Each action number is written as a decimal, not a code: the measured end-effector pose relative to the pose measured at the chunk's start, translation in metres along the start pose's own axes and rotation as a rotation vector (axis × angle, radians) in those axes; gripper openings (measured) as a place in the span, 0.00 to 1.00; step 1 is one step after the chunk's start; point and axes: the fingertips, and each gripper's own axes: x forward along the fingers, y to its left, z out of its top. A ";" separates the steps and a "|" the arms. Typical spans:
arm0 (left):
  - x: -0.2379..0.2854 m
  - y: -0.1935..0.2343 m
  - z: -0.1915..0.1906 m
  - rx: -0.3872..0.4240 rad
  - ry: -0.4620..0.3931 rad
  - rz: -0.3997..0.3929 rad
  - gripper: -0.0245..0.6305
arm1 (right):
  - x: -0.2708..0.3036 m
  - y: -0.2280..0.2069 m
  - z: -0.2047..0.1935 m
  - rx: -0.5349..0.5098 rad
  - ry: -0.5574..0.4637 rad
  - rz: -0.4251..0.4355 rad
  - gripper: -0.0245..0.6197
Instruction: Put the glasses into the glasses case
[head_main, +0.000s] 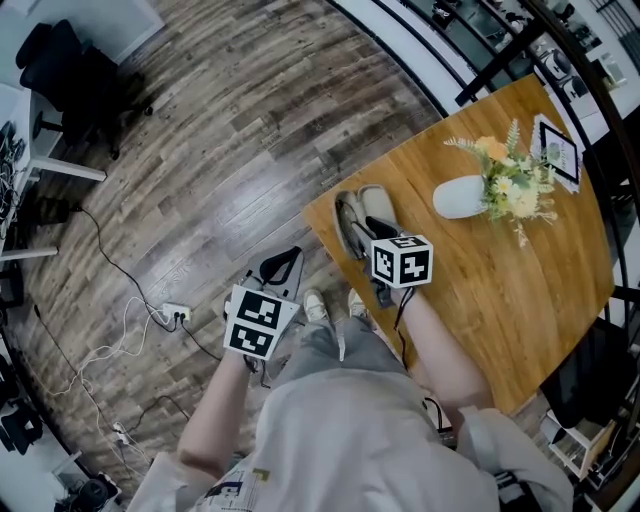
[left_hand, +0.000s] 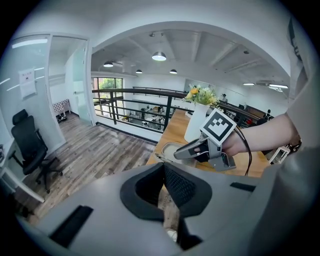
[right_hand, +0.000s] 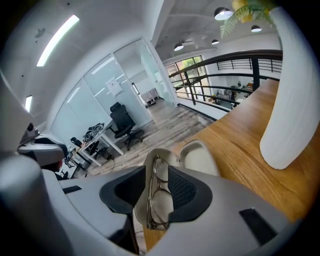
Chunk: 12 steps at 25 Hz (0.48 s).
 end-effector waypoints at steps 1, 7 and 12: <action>-0.002 0.001 0.004 0.004 -0.007 0.007 0.06 | -0.008 0.001 0.008 -0.002 -0.022 0.003 0.29; -0.025 0.004 0.038 0.051 -0.073 0.053 0.06 | -0.068 0.022 0.075 -0.101 -0.206 0.038 0.18; -0.057 0.007 0.074 0.098 -0.141 0.107 0.06 | -0.132 0.047 0.129 -0.177 -0.374 0.065 0.15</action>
